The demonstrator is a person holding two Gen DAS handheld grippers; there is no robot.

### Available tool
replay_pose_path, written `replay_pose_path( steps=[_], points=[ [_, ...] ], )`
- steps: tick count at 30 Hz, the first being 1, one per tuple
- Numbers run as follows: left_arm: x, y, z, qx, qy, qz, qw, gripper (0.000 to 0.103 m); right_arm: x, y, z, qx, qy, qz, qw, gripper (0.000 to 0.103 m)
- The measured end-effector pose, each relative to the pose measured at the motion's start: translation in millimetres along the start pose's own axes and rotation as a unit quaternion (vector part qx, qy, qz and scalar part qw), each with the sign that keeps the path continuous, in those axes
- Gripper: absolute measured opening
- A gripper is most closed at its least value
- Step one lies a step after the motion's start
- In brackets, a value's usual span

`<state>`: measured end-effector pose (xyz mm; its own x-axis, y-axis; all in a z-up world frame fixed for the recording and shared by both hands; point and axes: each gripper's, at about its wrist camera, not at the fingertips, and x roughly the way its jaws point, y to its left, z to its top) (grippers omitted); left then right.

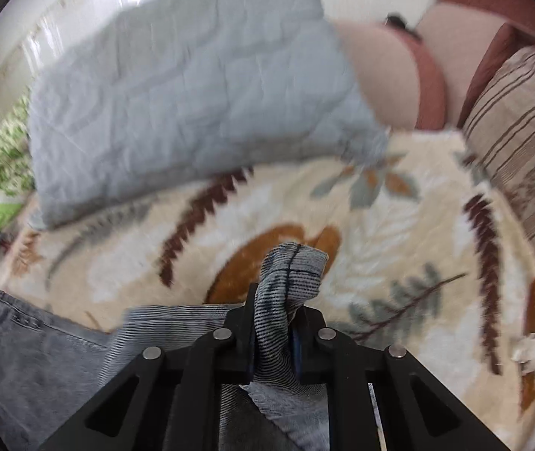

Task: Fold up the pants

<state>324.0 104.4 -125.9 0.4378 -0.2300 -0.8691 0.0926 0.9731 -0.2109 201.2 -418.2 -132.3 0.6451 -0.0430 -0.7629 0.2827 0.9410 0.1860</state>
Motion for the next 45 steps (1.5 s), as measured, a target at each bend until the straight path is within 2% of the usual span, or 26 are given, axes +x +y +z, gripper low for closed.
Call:
replay_pose_path(
  steps=[5,8,12,16,21,23,25,27,29,31,32,33,36,39,43,44,45],
  points=[
    [-75.4,6.8,-20.4,0.019,-0.06,-0.021,0.9978,0.013,-61.7,-31.5,-0.6,0.035,-0.045,0.003,0.998,0.013],
    [-107.3,14.7,-51.9,0.033,-0.079,-0.028,0.9959,0.013,-85.8,-48.9,-16.0,0.05,-0.051,0.009,0.997,0.013],
    [-122.0,20.4,-114.7,0.052,-0.061,-0.004,0.9967,0.013,-103.5,-59.7,-55.3,0.05,-0.029,0.024,0.998,0.013],
    [-122.0,35.9,-167.2,0.037,-0.035,0.0,0.9987,0.013,-128.4,-61.5,-101.2,0.036,-0.015,0.029,0.999,0.013],
    [-116.4,56.1,-206.4,0.009,-0.005,-0.001,0.9999,0.013,-164.3,-73.3,-152.4,0.029,0.007,0.052,0.998,0.014],
    [-108.4,60.2,-214.0,0.004,0.013,0.01,0.9998,0.014,-168.5,-75.6,-169.5,0.015,0.043,0.065,0.997,0.017],
    [-100.5,66.4,-222.0,-0.008,0.038,0.025,0.9989,0.015,-168.9,-78.6,-186.8,0.007,0.098,0.073,0.992,0.02],
    [-101.2,70.3,-228.5,-0.012,0.048,0.033,0.9982,0.02,-175.2,-84.2,-209.1,-0.004,0.149,0.076,0.986,0.028],
    [-109.3,71.1,-232.8,-0.003,0.045,0.051,0.9977,0.023,-179.7,-86.9,-215.2,-0.01,0.159,0.075,0.984,0.032],
    [-118.4,72.3,-234.6,0.005,0.036,0.077,0.9963,0.023,-192.9,-93.8,-222.5,-0.022,0.157,0.081,0.984,0.045],
    [-123.0,73.3,-235.3,0.009,0.032,0.089,0.9955,0.023,-207.2,-100.3,-222.8,-0.031,0.138,0.063,0.988,0.059],
    [-128.9,74.3,-236.0,0.011,0.026,0.104,0.9942,0.023,-207.2,-100.3,-222.8,-0.031,0.138,0.063,0.988,0.064],
    [-143.4,78.7,-234.2,0.004,0.006,0.116,0.9932,0.023,-221.8,-108.7,-213.0,-0.022,0.11,0.049,0.992,0.064],
    [-151.5,67.5,-228.4,0.0,-0.012,0.094,0.9955,0.023,-217.7,-117.2,-198.8,0.023,0.09,0.064,0.994,0.064],
    [-143.5,23.9,-226.1,0.041,-0.017,0.065,0.9969,0.023,-171.7,-107.5,-183.2,0.036,0.103,0.049,0.993,0.064],
    [-138.3,13.8,-226.6,0.051,-0.014,0.06,0.9968,0.023,-140.1,-105.4,-180.3,0.05,0.127,0.048,0.989,0.064],
    [-131.9,3.2,-227.9,0.059,-0.008,0.055,0.9967,0.023,-140.1,-105.4,-180.3,0.05,0.127,0.048,0.989,0.064]
  ],
)
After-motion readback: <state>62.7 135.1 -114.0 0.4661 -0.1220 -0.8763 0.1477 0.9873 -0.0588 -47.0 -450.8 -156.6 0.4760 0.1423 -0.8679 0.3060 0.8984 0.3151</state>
